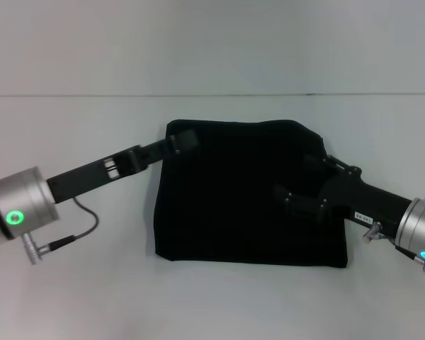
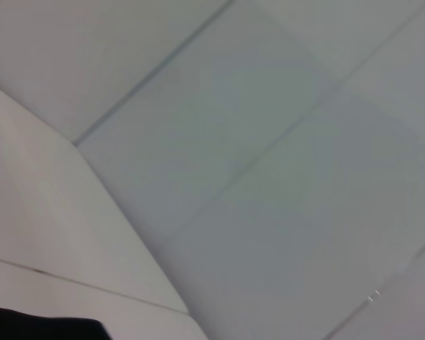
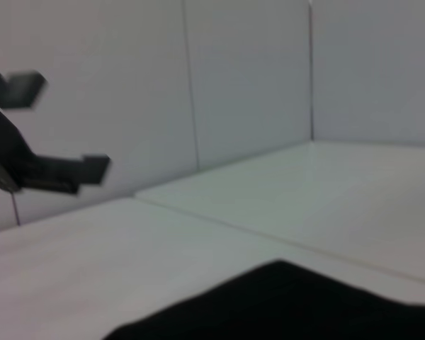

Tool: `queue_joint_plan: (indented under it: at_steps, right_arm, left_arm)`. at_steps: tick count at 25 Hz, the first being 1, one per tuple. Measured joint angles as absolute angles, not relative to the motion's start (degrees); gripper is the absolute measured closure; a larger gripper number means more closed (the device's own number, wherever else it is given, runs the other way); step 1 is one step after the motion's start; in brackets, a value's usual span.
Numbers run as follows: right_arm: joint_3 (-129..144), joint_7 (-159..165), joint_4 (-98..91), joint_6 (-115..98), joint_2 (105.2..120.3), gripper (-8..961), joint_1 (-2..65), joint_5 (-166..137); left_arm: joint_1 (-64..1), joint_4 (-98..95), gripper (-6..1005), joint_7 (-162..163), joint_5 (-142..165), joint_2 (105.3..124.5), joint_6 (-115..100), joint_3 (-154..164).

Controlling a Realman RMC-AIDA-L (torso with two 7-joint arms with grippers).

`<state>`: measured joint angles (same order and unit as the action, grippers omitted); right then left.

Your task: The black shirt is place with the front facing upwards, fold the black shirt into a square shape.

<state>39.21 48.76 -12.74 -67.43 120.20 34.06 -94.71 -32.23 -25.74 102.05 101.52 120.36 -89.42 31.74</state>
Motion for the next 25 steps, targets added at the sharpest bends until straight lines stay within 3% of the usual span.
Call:
queue_joint_plan:
  at_steps: [18,25]
  right_arm:
    - [38.32,53.19,-12.31,-56.51,119.86,7,33.41,-93.6]
    - [35.93,53.13,-16.33,-67.12,119.61,7,30.06,-93.25]
  left_arm:
    - [-30.88,-25.71,124,101.98,102.09,119.49,-89.42,31.51]
    - [-30.68,-25.75,124,103.71,102.64,116.82,-89.54,34.51]
